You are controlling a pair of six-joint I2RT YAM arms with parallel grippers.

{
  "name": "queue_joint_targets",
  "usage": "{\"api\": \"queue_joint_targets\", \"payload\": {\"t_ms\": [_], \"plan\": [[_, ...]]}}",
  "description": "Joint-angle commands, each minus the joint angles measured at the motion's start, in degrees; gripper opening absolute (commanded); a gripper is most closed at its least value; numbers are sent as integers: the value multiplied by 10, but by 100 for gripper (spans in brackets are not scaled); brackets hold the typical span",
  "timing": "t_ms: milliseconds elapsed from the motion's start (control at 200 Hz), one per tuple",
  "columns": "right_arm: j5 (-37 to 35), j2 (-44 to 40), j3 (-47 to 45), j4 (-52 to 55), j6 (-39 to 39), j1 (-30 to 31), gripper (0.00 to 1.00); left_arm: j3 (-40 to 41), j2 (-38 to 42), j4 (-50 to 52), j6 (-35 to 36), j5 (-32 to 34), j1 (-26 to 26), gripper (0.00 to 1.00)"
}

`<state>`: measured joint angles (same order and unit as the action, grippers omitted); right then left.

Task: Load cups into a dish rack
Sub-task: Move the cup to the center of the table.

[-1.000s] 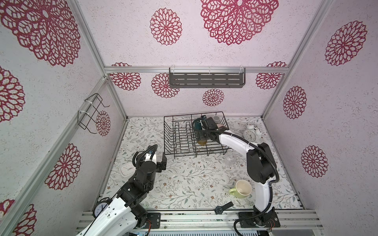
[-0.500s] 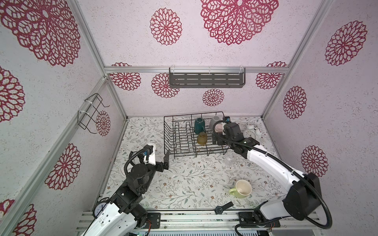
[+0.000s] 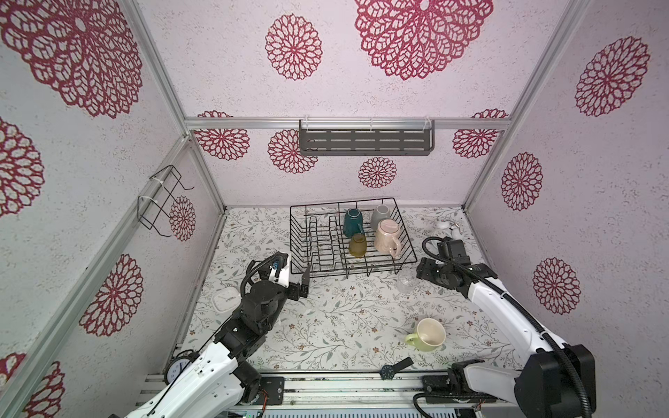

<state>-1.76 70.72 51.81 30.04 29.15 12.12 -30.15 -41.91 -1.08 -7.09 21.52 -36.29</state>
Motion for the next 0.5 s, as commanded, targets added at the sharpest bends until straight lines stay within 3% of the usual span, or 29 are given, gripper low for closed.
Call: {"api": "queue_joint_targets", "payload": {"t_ms": [0, 175, 375, 490], "plan": [[55, 21, 2, -32, 13, -2, 67, -5, -10, -22, 7, 0, 5, 97], [56, 60, -9, -71, 36, 0, 56, -15, -13, -2, 10, -1, 5, 97], [53, 80, -44, -104, 50, 4, 51, -38, -26, 41, -22, 23, 6, 97], [53, 93, -41, -98, 38, 14, 36, -43, -37, 45, -29, 28, 6, 97]]}}
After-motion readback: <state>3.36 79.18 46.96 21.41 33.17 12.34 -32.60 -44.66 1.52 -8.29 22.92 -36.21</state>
